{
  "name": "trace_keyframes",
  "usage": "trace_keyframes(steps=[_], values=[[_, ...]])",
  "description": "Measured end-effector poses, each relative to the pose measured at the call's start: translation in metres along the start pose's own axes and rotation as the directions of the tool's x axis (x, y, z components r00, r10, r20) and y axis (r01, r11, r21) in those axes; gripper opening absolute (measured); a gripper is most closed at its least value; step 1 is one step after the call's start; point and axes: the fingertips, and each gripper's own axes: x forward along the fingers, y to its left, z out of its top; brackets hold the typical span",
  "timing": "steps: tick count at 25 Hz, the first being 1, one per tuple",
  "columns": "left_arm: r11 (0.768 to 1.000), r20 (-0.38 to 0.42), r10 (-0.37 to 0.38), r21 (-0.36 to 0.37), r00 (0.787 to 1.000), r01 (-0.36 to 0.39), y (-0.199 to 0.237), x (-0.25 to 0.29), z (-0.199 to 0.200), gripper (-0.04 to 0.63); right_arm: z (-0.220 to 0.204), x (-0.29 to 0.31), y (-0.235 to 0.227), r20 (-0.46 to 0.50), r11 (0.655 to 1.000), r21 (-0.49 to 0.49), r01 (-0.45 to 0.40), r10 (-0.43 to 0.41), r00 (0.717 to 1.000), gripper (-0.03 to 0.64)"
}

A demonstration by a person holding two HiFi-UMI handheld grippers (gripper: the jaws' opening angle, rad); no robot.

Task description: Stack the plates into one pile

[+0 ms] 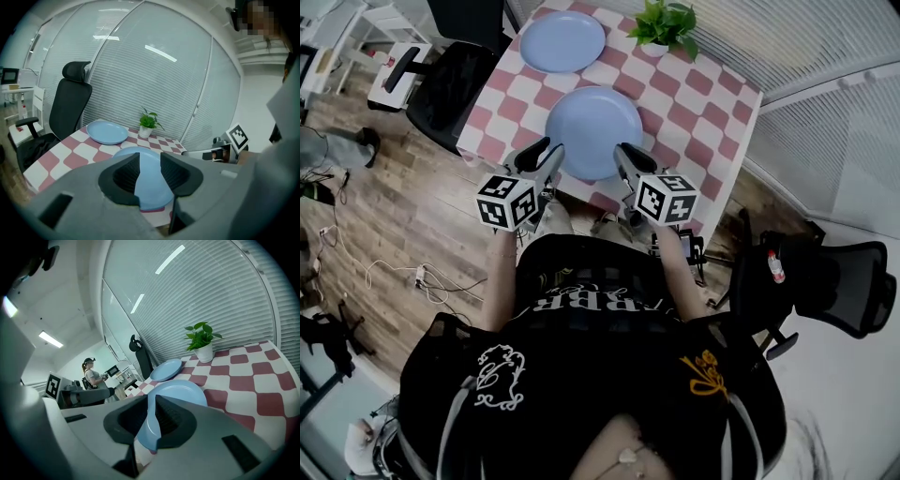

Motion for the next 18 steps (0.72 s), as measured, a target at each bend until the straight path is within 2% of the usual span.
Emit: trace_keyframes(steps=[4, 6, 12, 15, 18], values=[[0.999, -0.002, 0.018, 0.042, 1.000, -0.017, 0.043, -0.007, 0.018, 0.149, 0.013, 0.020, 0.009, 0.034, 1.000, 0.027, 0.008, -0.009, 0.999, 0.052], [0.998, -0.021, 0.000, 0.064, 1.000, 0.001, 0.066, -0.005, 0.024, 0.149, 0.020, 0.032, 0.009, 0.064, 0.998, 0.058, 0.037, -0.041, 0.997, 0.052], [0.984, -0.097, -0.124, 0.113, 0.987, 0.135, 0.129, -0.001, 0.045, 0.148, 0.036, 0.074, 0.016, 0.130, 0.971, 0.162, 0.173, -0.195, 0.972, 0.052], [0.967, -0.139, -0.194, 0.138, 0.971, 0.213, 0.157, 0.008, 0.055, 0.149, 0.042, 0.095, 0.027, 0.153, 0.954, 0.196, 0.227, -0.259, 0.954, 0.052], [0.949, -0.189, -0.240, 0.161, 0.952, 0.271, 0.187, 0.021, 0.067, 0.148, 0.046, 0.125, 0.039, 0.152, 0.944, 0.188, 0.272, -0.301, 0.941, 0.052]])
